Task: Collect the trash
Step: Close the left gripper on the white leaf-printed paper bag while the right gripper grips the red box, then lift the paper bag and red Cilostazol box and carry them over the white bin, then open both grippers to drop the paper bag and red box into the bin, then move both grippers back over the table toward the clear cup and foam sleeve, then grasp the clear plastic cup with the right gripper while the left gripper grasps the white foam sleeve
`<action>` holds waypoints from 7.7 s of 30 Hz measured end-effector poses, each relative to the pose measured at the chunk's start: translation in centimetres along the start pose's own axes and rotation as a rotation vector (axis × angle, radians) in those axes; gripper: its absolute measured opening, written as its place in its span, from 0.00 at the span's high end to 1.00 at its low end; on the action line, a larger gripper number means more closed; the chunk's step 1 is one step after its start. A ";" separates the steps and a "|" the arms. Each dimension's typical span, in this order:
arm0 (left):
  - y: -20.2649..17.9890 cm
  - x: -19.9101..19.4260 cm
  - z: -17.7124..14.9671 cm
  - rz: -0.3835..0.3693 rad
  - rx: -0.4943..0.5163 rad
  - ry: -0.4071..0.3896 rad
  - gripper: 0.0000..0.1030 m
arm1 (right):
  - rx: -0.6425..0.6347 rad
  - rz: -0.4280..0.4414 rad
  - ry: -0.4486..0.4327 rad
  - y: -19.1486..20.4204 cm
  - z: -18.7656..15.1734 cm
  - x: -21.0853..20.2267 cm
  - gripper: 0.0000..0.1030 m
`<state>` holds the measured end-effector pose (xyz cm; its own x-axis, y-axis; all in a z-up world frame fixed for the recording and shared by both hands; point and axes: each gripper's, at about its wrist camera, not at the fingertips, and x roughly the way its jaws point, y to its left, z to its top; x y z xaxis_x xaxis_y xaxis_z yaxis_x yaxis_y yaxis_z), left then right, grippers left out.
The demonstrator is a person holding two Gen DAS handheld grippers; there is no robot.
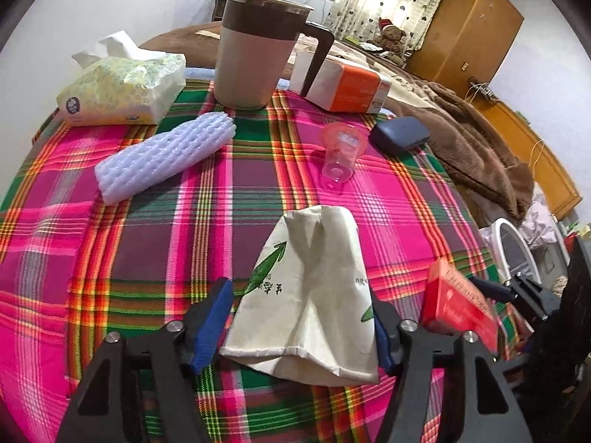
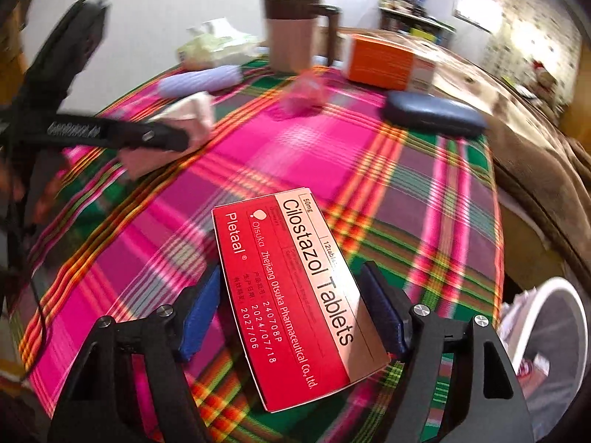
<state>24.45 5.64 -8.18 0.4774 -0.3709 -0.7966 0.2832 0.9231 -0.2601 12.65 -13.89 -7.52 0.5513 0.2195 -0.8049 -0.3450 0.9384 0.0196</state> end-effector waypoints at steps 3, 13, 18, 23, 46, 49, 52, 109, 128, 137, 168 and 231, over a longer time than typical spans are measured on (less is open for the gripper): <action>-0.3 0.0 -0.2 0.024 0.009 -0.001 0.44 | 0.060 -0.036 0.001 -0.4 0.3 0.2 0.31; -0.2 -0.2 -0.5 0.049 -0.016 -0.022 0.55 | 0.163 -0.088 -0.004 -0.6 0.5 0.5 0.32; -0.1 -0.8 -0.8 0.042 -0.044 -0.046 0.65 | 0.185 -0.080 -0.015 -0.8 0.4 0.3 0.33; -0.7 -1.4 -1.1 0.049 -0.044 -0.067 0.72 | 0.196 -0.080 -0.035 -0.8 0.3 -0.1 0.33; -6.0 -4.2 -2.9 0.019 0.022 -0.121 0.74 | 0.240 -0.098 -0.127 -2.0 -0.9 -3.8 0.33; -7.3 -4.6 -3.0 0.016 0.047 -0.136 0.74 | 0.243 -0.128 -0.143 -2.5 -1.3 -4.9 0.33; -9.3 -5.0 -3.2 0.004 0.080 -0.151 0.74 | 0.250 -0.159 -0.162 -3.2 -1.8 -6.0 0.33; -38.4 5.2 -5.6 -0.183 0.409 -0.060 0.51 | 0.578 -0.403 -0.134 -22.8 -13.2 -12.5 0.31; -35.8 3.4 -5.3 -0.148 0.369 -0.112 0.42 | 0.620 -0.429 -0.159 -22.3 -13.3 -13.1 0.24; -32.8 0.6 -5.3 -0.102 0.332 -0.166 0.38 | 0.612 -0.433 -0.204 -20.0 -12.4 -13.7 0.24; -9.7 -5.8 -0.3 0.159 0.057 -0.291 0.37 | 0.433 -0.241 -0.264 -9.6 -0.7 -7.7 0.24; 5.8 4.2 8.3 0.096 0.029 -0.054 0.75 | 0.326 -0.109 -0.080 -0.9 11.2 7.3 0.50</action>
<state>35.02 8.61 -8.53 0.5476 -0.2862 -0.7863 0.2575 0.9517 -0.1670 25.47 -10.11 -6.74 0.6341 0.1212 -0.7637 -0.0274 0.9905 0.1345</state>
